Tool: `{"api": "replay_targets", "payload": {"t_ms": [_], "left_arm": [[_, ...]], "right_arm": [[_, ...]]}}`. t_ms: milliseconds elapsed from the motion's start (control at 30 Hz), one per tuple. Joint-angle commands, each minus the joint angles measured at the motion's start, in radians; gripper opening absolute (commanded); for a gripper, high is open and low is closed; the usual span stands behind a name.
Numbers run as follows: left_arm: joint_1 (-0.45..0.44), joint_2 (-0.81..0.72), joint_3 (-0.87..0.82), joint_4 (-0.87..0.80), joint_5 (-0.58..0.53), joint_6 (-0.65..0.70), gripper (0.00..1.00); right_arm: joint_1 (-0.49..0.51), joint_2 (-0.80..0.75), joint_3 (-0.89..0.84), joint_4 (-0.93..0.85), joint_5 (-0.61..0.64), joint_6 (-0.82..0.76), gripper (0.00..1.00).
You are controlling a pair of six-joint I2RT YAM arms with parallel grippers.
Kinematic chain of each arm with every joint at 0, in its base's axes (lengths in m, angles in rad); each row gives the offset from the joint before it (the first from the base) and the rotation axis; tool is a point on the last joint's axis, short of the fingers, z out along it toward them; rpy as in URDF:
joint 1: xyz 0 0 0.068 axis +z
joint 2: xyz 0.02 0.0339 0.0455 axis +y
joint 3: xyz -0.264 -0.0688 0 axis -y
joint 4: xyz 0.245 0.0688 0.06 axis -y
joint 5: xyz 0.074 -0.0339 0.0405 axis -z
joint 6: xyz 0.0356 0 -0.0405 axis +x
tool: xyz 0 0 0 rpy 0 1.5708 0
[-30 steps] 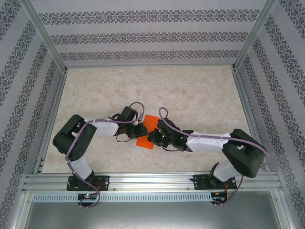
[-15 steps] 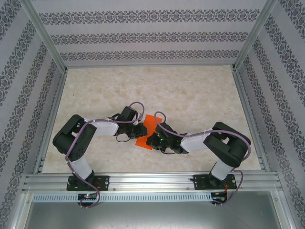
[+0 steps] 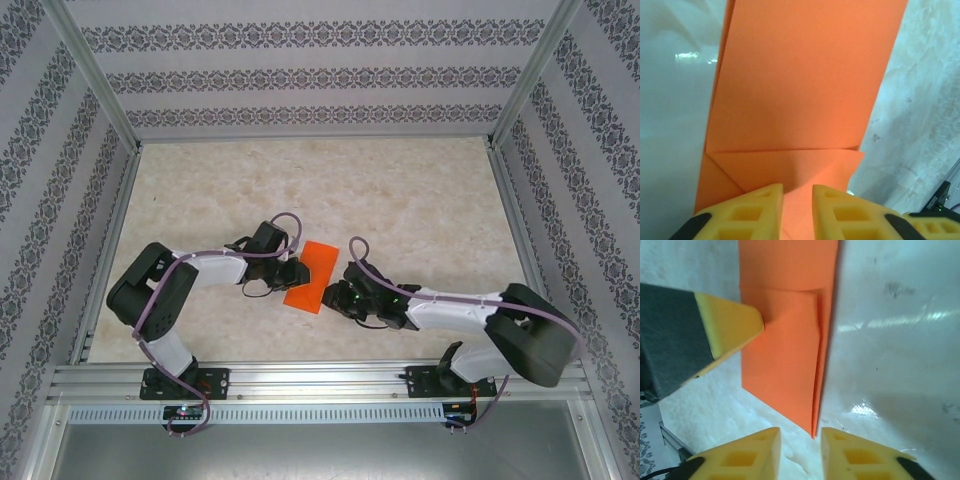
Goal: Fold a paper plane with a square sheet of paper (pick it up from the middle)
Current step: Fold the triangle a second time at the center of the table, then turn over the paper at the center of the table.
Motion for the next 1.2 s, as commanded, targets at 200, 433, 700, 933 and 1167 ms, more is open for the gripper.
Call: {"api": "replay_targets", "payload": {"t_ms": [200, 433, 700, 933, 1167], "left_arm": [[-0.006, -0.107, 0.102, -0.193, -0.086, 0.063, 0.30], [-0.007, -0.077, 0.095, -0.177, -0.061, 0.075, 0.27], [-0.007, -0.019, 0.104, -0.175, -0.066, 0.090, 0.24], [-0.007, 0.022, 0.117, -0.194, -0.097, 0.105, 0.23], [-0.007, 0.043, 0.111, -0.185, -0.092, 0.106, 0.23]], "right_arm": [[-0.065, -0.003, 0.037, 0.020, 0.020, -0.072, 0.43], [-0.069, 0.137, 0.105, 0.080, -0.014, -0.070, 0.45], [-0.072, 0.235, 0.139, 0.115, -0.027, -0.052, 0.44], [-0.071, 0.241, 0.126, 0.110, -0.010, -0.030, 0.44], [-0.071, 0.272, 0.133, 0.136, -0.026, -0.009, 0.44]]}}
